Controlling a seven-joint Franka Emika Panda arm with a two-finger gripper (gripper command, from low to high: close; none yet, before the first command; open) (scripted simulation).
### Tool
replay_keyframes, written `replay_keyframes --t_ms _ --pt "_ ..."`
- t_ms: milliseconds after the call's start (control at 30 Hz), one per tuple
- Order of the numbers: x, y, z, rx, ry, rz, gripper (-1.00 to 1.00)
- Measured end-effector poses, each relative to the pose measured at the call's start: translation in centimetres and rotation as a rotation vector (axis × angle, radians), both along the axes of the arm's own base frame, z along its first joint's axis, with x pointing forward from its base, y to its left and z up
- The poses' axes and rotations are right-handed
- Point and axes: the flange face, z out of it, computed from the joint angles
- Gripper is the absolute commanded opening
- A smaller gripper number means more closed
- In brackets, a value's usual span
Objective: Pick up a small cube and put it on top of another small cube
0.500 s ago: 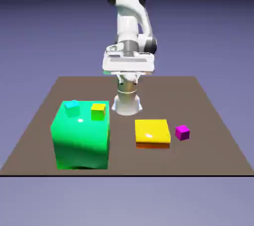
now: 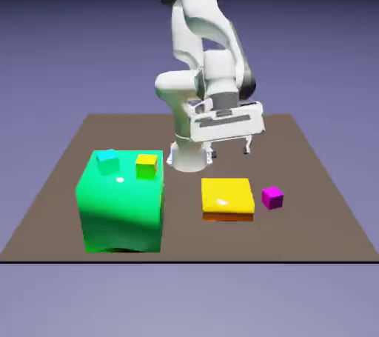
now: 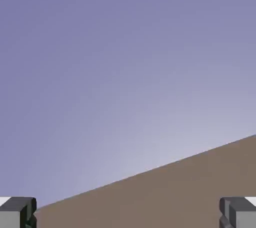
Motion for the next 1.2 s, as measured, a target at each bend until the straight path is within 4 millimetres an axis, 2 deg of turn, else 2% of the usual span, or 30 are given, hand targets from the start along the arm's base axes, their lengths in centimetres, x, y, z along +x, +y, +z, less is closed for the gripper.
replay_keyframes --t_ms 400,800,900,933,1167,1200 --pt "-3.3 7.9 -7.5 0.138 0.282 -0.308 0.00" --pt "-9.5 14.6 -14.7 0.138 0.523 -0.661 0.00" --pt "-11.3 15.8 -16.4 0.121 0.568 -0.760 0.00" --pt "-11.2 15.7 -16.4 0.121 0.568 -0.762 0.00" --pt "-11.3 16.0 -23.2 0.121 0.568 -0.762 0.00" --pt "-11.4 16.0 -23.4 0.121 0.568 -0.762 -1.00"
